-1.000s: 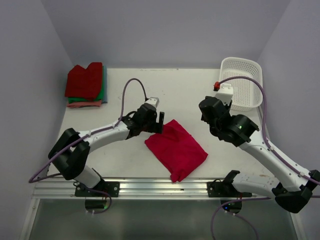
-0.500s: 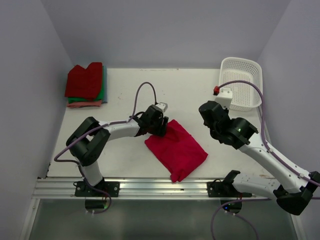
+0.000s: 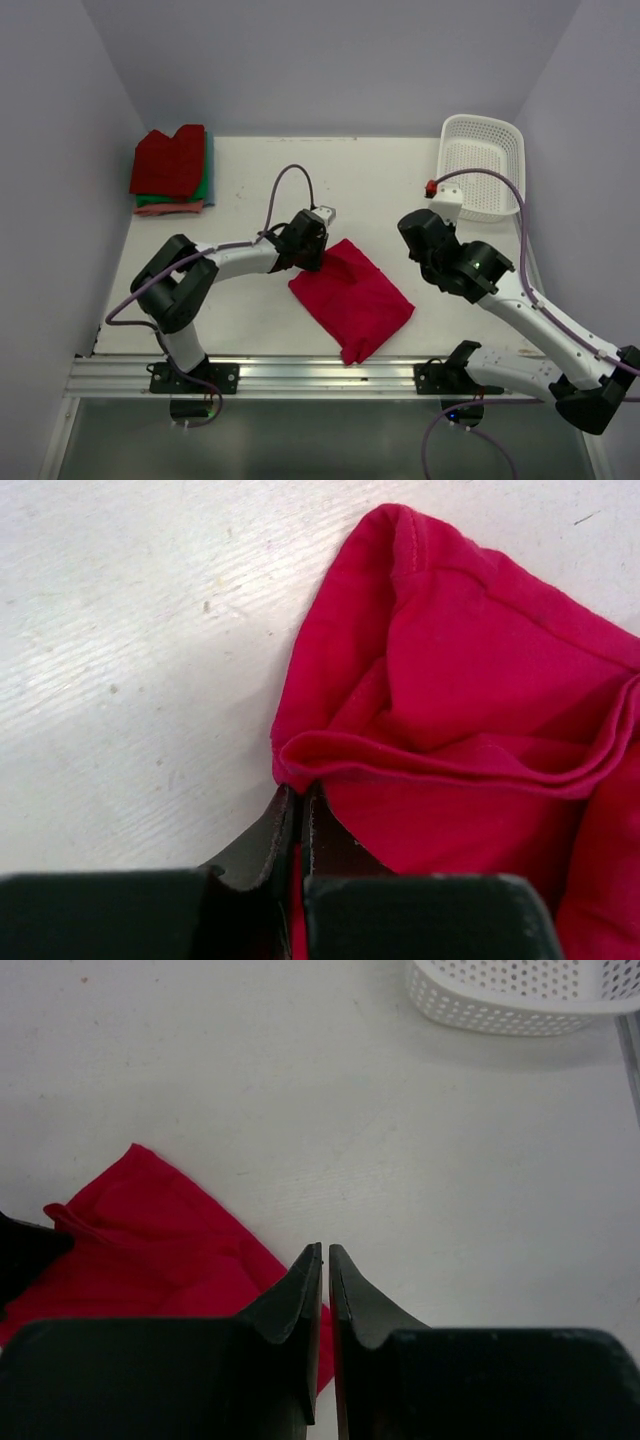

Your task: Fold and stack the t-shirts

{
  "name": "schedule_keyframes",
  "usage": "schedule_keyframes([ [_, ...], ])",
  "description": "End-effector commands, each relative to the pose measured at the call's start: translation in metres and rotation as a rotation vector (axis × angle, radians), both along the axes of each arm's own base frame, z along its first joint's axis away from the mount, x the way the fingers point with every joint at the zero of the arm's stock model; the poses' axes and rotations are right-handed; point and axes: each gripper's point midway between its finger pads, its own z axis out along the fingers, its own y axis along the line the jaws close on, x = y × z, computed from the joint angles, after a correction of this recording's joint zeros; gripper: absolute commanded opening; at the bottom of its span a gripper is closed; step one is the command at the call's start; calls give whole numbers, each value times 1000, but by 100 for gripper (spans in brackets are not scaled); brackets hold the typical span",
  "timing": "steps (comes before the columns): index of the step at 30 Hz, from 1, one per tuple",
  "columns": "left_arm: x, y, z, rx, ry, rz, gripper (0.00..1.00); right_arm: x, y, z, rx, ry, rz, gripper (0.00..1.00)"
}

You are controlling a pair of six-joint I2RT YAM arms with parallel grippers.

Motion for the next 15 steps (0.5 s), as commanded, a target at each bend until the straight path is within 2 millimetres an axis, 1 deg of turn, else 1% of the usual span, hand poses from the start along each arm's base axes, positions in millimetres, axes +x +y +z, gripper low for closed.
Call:
schedule_keyframes([
  [1, 10, 16, 41, 17, -87, 58, 0, 3, 21, -16, 52, 29, 73, 10],
  [2, 11, 20, 64, 0, -125, 71, 0, 0, 33, -30, 73, 77, 130, 9],
  [3, 16, 19, 83, -16, -161, 84, 0, 0, 40, -36, 79, 95, 161, 4],
  [4, 19, 22, 107, -41, -209, 102, 0, 3, 53, -40, 117, 95, 193, 1],
  [5, 19, 22, 119, -53, -224, 102, 0, 3, 64, -54, 132, 125, 232, 0],
  [6, 21, 21, 135, -69, -239, 104, 0, -4, 88, -62, 193, 173, 340, 0],
  [7, 20, 20, 144, -82, -249, 101, 0, -5, 100, -66, 228, 183, 381, 0],
  [8, 19, 20, 157, -101, -264, 101, 0, 1, 118, -69, 277, 178, 420, 0],
  [9, 19, 20, 165, -111, -270, 102, 0, -2, 130, -74, 309, 199, 463, 0],
  [10, 18, 20, 171, -123, -276, 100, 0, -5, 143, -75, 344, 221, 512, 0],
  [11, 16, 21, 179, -134, -285, 100, 0, -2, 154, -71, 369, 210, 539, 0],
  [12, 15, 21, 182, -140, -286, 99, 0, -1, 161, -77, 378, 226, 553, 0],
  [13, 13, 22, 188, -155, -293, 101, 0, 1, 171, -73, 408, 216, 582, 0],
  [14, 11, 22, 192, -164, -294, 99, 0, 4, 177, -71, 419, 209, 596, 13],
  [15, 10, 21, 195, -175, -296, 96, 0, 7, 183, -76, 419, 224, 605, 23],
])
